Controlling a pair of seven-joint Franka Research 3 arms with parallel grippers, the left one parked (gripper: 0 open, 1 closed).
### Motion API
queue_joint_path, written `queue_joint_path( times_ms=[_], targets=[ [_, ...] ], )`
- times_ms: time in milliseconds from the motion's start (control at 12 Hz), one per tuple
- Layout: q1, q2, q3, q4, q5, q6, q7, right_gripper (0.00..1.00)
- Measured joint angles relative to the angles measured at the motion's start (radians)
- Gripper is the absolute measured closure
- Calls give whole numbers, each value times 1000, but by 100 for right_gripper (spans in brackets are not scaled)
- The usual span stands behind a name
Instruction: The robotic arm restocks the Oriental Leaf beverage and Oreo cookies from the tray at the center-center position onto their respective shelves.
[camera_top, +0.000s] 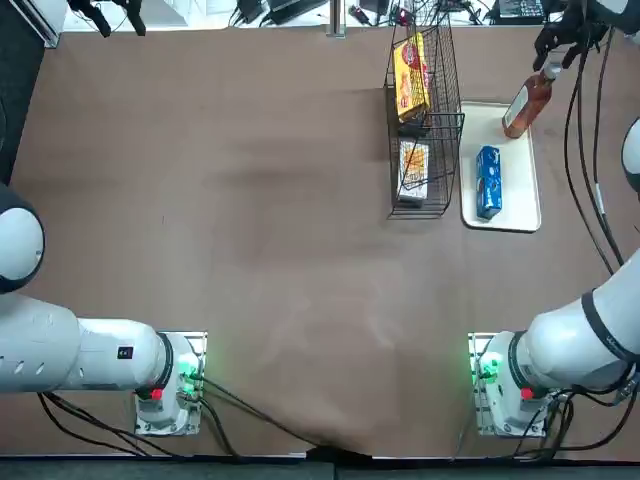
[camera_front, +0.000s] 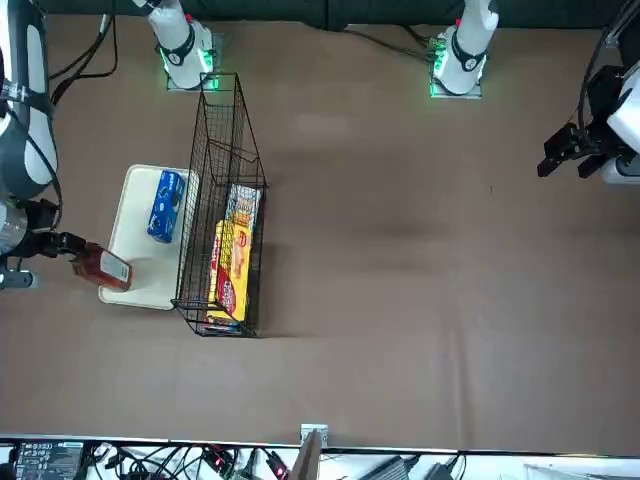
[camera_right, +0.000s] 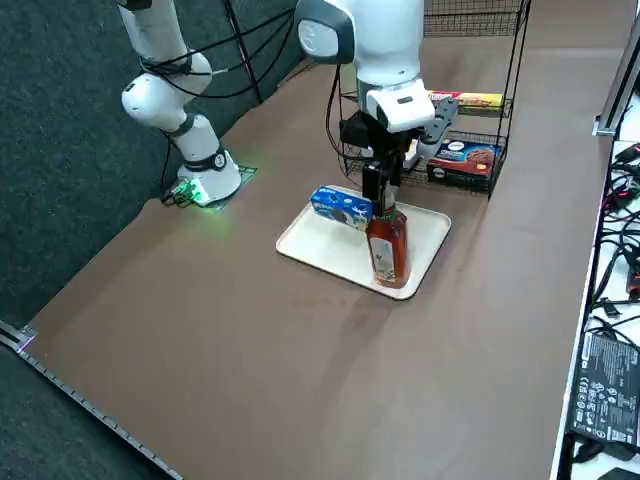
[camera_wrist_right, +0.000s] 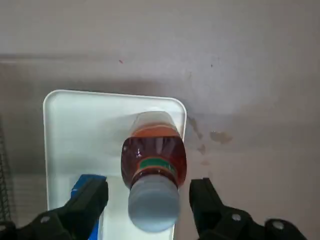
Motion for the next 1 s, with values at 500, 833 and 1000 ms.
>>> queue_joint_path(
  times_ms=[500,833,1000],
  targets=[
    [-3,2,0,-82,0,95,-3,1],
    [-3,2,0,-90,0,95,-4,15],
    [-3,1,0,-89,1,93,-5,41]
  ],
)
